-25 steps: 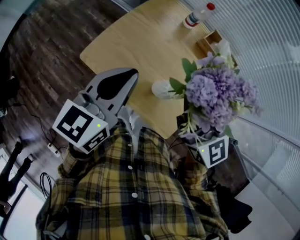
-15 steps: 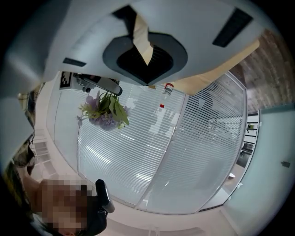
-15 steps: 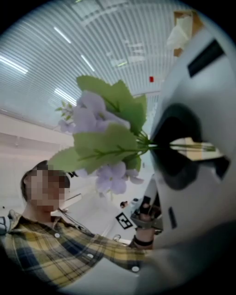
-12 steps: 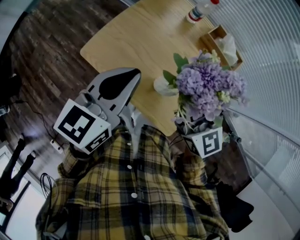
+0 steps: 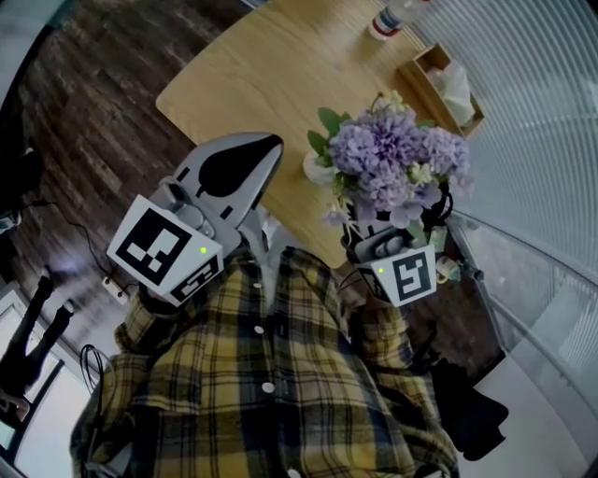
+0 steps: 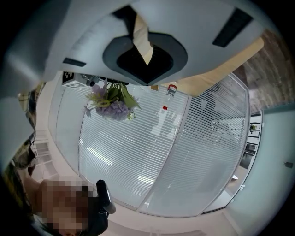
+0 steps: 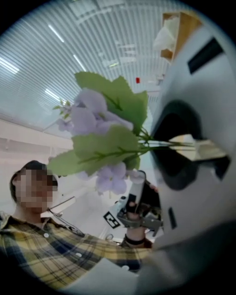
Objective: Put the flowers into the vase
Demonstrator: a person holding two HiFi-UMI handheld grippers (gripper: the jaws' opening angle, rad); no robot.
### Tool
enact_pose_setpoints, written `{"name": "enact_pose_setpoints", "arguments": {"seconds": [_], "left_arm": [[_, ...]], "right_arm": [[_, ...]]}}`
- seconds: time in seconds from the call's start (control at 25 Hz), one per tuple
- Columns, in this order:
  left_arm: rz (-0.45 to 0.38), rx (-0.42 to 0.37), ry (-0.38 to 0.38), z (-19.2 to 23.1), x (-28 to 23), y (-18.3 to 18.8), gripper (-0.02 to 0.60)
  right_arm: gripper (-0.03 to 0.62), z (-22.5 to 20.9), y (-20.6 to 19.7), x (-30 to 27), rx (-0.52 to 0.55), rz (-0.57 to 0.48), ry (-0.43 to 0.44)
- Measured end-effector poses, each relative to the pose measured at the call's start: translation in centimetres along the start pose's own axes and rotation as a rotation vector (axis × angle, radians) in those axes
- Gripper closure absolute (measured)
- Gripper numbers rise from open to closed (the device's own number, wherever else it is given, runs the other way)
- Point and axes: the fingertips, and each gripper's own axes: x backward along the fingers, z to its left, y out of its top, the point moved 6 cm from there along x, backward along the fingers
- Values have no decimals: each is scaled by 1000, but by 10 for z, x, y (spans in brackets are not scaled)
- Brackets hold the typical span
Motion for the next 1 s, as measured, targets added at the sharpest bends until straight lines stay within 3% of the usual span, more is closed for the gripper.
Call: {"name": "enact_pose_setpoints", "arguments": {"seconds": [0.48, 1.0], "left_arm": [[-2, -3, 17, 4, -2, 2, 574], [-2, -9, 24, 5, -10, 5, 574]], "right_arm": [[482, 5, -12, -11, -25, 138, 39], [405, 3, -21, -4, -3, 201, 32]]}}
